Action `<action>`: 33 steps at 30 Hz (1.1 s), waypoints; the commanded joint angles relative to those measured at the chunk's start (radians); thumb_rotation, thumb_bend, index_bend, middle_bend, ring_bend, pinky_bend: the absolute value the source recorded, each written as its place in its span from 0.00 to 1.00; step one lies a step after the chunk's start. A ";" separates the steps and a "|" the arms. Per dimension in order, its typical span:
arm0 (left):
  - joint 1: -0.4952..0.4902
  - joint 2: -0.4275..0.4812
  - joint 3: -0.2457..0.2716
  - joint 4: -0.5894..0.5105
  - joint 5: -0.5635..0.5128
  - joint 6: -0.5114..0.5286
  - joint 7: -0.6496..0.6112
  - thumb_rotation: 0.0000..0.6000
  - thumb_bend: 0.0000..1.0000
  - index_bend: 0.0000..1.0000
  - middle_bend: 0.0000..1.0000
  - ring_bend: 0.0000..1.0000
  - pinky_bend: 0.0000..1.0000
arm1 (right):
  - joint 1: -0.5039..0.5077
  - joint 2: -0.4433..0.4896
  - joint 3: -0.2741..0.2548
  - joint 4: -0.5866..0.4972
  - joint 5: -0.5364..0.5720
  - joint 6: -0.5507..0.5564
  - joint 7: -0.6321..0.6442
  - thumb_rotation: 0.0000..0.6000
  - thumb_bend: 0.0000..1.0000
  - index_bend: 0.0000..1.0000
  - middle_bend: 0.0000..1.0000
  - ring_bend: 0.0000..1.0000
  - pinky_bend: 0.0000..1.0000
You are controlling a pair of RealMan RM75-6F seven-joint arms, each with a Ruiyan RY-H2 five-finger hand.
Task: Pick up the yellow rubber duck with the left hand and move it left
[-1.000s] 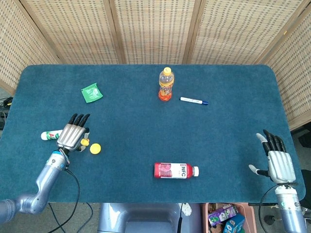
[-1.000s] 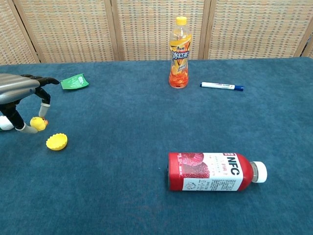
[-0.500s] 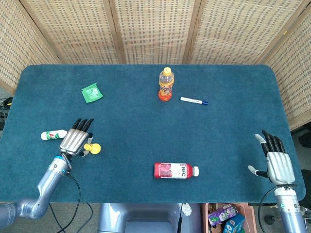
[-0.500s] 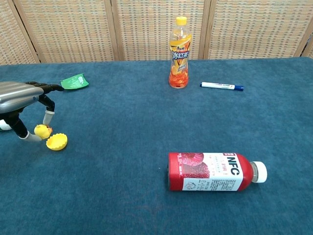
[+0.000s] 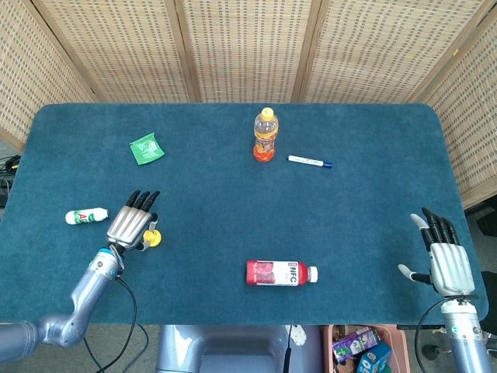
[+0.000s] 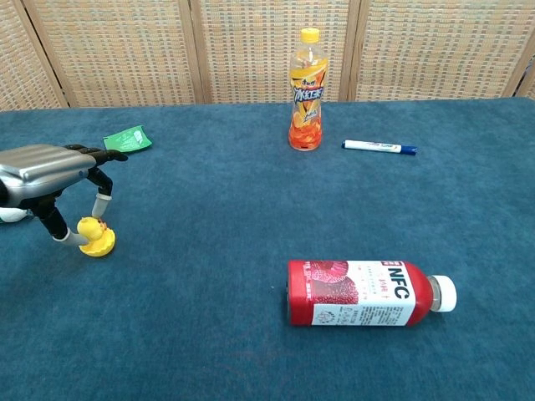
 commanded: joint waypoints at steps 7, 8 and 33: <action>-0.009 -0.013 0.006 0.014 -0.021 -0.015 0.023 1.00 0.20 0.58 0.00 0.00 0.00 | -0.001 0.000 0.000 0.000 0.001 0.000 0.000 1.00 0.00 0.00 0.00 0.00 0.00; -0.009 -0.015 0.006 0.014 -0.022 -0.013 0.027 1.00 0.21 0.58 0.00 0.00 0.00 | -0.001 0.001 0.001 0.000 0.002 0.000 0.001 1.00 0.00 0.00 0.00 0.00 0.00; 0.156 0.122 0.045 -0.173 0.166 0.302 -0.088 1.00 0.15 0.14 0.00 0.00 0.00 | -0.005 0.009 -0.008 -0.013 -0.021 0.012 0.009 1.00 0.00 0.00 0.00 0.00 0.00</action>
